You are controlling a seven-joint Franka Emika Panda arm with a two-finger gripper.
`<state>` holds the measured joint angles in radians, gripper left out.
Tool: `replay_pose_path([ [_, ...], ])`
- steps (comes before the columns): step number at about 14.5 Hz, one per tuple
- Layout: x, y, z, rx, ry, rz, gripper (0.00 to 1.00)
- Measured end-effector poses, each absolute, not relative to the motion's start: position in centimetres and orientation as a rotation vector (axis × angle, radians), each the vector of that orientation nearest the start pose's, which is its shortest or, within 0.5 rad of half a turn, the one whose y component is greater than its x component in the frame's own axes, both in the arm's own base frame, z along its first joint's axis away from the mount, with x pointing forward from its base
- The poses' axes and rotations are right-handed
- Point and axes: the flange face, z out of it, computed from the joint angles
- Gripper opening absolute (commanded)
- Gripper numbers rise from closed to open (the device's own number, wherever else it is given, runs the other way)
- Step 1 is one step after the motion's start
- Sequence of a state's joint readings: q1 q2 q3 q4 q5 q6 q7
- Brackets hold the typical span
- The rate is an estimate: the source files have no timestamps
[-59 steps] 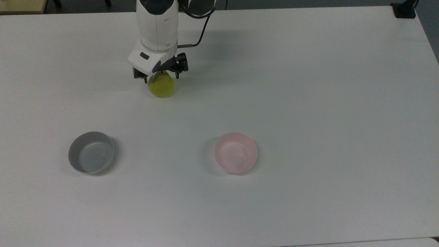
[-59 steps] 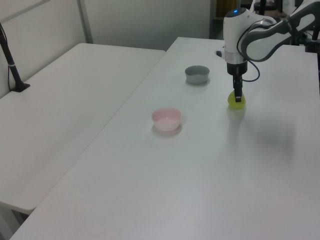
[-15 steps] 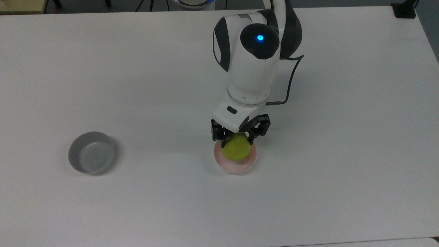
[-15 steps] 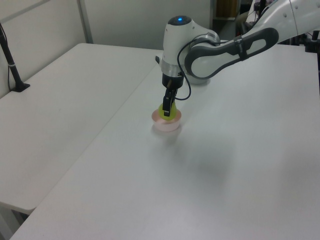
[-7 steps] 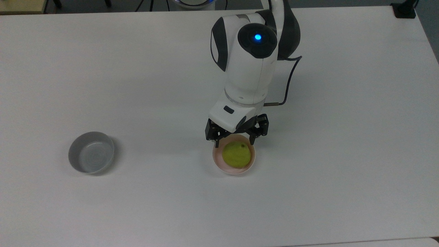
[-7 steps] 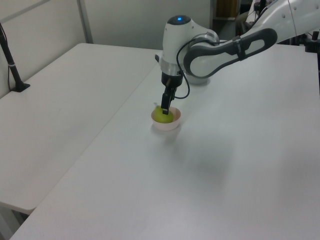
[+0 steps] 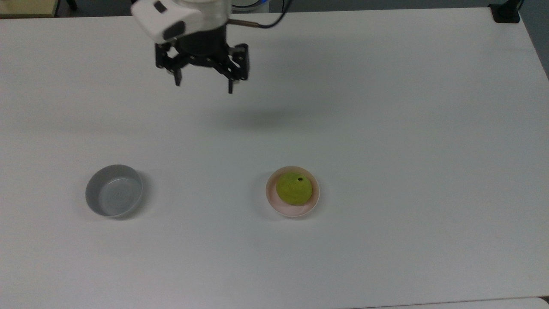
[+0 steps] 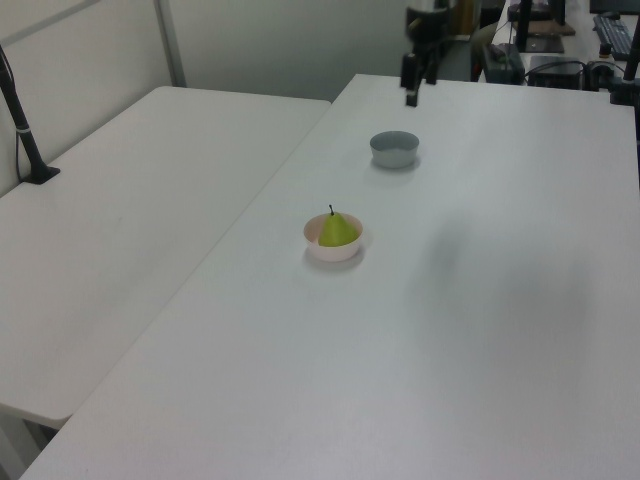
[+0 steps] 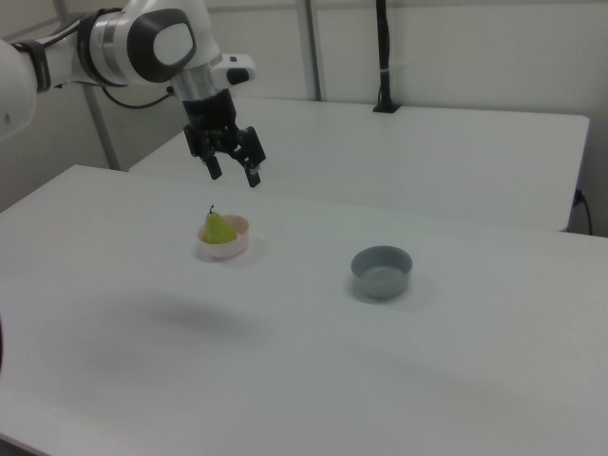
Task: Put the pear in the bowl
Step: 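Open the gripper to release the pear and raise the gripper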
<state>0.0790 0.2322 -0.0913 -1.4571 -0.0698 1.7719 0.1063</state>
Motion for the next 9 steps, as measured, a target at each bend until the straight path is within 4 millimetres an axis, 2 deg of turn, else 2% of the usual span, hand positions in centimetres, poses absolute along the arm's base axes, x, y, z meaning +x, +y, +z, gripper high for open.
replay_pose_path([
  [1, 62.3, -3.1, 56.5, -3.213, 0.224, -0.112, 1.0],
  [2, 60.8, -4.5, 56.4, -3.208, 0.254, -0.089, 1.0],
  [5, 58.1, -7.1, 57.5, -3.201, 0.27, -0.089, 1.0],
  [6, 57.7, -7.6, 57.9, -3.2, 0.284, -0.091, 1.0],
  [9, 57.3, -7.6, 57.2, -3.2, 0.288, -0.024, 1.0],
])
